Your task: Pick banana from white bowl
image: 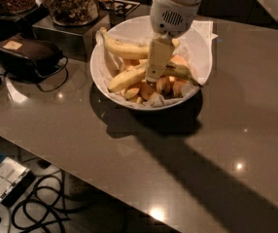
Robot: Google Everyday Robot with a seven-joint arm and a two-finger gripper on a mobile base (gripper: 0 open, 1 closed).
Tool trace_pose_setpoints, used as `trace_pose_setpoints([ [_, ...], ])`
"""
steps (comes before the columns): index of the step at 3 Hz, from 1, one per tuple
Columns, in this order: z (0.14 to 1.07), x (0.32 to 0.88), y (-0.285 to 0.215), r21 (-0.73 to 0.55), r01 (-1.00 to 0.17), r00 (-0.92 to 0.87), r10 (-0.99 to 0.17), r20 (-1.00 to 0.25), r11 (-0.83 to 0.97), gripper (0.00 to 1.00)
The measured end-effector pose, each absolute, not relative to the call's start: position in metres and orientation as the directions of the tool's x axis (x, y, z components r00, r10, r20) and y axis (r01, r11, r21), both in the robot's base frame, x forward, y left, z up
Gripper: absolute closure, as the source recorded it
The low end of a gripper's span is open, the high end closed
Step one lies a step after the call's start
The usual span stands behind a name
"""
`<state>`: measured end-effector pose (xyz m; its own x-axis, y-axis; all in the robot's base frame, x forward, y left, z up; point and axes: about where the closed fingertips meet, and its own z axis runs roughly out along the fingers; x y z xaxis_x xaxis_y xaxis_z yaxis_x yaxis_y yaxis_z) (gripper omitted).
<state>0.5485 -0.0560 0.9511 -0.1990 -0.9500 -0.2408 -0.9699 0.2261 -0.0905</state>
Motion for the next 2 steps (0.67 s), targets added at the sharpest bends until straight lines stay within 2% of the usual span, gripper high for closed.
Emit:
trace_pose_setpoints([
  [2,0.9364,0.5442,-0.0498,-0.049,-0.972,-0.213,-0.949,-0.232,0.23,0.34],
])
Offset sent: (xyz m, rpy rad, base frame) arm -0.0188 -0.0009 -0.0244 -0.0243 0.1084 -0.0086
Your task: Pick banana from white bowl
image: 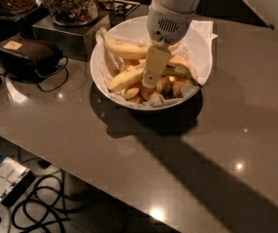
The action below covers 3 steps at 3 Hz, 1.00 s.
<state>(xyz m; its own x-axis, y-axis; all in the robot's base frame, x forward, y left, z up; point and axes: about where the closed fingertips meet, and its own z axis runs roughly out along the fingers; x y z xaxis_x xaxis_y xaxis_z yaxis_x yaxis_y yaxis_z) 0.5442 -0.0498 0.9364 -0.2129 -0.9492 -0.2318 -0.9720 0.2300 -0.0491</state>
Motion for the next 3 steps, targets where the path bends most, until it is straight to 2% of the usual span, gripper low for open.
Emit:
trace_pose_setpoints([
  [3,0.9272,0.5421,-0.0441,-0.03,-0.974,-0.212,-0.952,-0.219,0.224,0.35],
])
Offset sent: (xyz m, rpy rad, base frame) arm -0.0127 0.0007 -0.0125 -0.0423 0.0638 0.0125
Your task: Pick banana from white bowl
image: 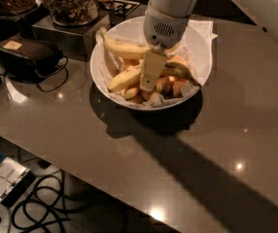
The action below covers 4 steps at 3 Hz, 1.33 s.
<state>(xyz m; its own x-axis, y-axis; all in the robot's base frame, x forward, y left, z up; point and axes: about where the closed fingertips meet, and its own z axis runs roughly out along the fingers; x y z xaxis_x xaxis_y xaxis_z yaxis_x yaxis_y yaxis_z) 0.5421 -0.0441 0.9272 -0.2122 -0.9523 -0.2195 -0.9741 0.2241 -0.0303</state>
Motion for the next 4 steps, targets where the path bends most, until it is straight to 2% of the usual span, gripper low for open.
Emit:
trace_pose_setpoints([
  [4,0.9188,0.5461,-0.0458,-0.002,-0.975,-0.215,-0.951,-0.224,0.221,0.32],
])
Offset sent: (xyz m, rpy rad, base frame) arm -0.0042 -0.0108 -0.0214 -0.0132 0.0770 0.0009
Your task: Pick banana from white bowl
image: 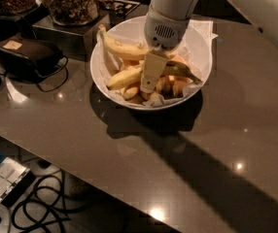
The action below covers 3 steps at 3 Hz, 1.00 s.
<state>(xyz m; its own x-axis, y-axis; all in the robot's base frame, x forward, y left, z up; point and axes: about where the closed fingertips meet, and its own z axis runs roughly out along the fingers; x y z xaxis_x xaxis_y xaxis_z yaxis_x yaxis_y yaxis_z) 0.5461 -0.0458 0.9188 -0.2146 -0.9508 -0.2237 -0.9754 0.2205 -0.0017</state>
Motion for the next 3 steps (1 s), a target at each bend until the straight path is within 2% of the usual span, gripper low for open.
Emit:
trace_pose_setpoints([
  [1,0.9186,0.5479,-0.0473,0.005,-0.975,-0.215,-0.95,-0.227,0.22,0.31],
  [2,0.9172,0.5486,-0.0477,0.011,-0.976,-0.212,-0.951,-0.227,0.215,0.49],
  [3,0.9203,0.5486,-0.0477,0.011,-0.976,-0.212,-0.951,-0.227,0.215,0.71],
])
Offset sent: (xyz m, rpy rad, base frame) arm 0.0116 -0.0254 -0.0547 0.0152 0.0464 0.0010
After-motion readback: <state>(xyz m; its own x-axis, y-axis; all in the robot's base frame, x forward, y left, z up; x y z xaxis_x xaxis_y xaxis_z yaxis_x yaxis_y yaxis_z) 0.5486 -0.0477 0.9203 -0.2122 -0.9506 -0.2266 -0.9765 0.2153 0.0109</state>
